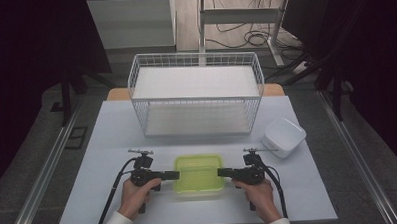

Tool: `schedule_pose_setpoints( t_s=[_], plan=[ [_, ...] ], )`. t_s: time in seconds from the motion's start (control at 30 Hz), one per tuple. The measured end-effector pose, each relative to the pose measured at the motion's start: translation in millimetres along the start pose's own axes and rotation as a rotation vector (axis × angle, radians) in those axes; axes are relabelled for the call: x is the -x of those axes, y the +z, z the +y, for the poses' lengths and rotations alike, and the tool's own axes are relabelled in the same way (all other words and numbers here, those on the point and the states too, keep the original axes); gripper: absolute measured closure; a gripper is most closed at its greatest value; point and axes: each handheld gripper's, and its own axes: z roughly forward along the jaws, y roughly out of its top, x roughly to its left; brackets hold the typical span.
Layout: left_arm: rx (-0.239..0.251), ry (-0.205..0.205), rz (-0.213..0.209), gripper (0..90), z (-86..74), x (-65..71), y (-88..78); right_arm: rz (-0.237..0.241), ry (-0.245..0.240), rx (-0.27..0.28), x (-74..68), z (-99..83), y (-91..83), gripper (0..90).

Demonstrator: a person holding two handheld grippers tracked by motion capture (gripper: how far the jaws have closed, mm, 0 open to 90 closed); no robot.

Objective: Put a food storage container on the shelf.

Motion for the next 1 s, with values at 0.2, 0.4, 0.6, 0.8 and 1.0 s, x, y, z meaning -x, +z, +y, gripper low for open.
schedule_pose_setpoints(
  t_s=[0.2,0.4,0.6,0.8,1.0],
  plan=[
    [0.026,0.019,0.009,81.0,-1.0,4.5,-4.8,-0.002,-0.027,0.004,-5.0,-0.6,-3.6,79.0],
    [0.038,0.041,0.008,81.3,-2.3,7.8,-8.3,-0.009,-0.073,0.017,-10.3,-0.5,-6.1,79.2],
    [0.056,0.069,-0.002,81.4,-2.7,13.0,-13.7,-0.001,-0.113,0.04,-15.4,0.3,-11.7,79.2],
    [0.077,0.086,-0.01,81.4,-2.8,17.4,-18.2,0.005,-0.147,0.062,-21.2,0.7,-16.0,79.1],
    [0.094,0.119,-0.006,81.5,-1.0,24.0,-22.6,0.005,-0.196,0.093,-27.7,2.2,-22.3,79.0]
  ],
)
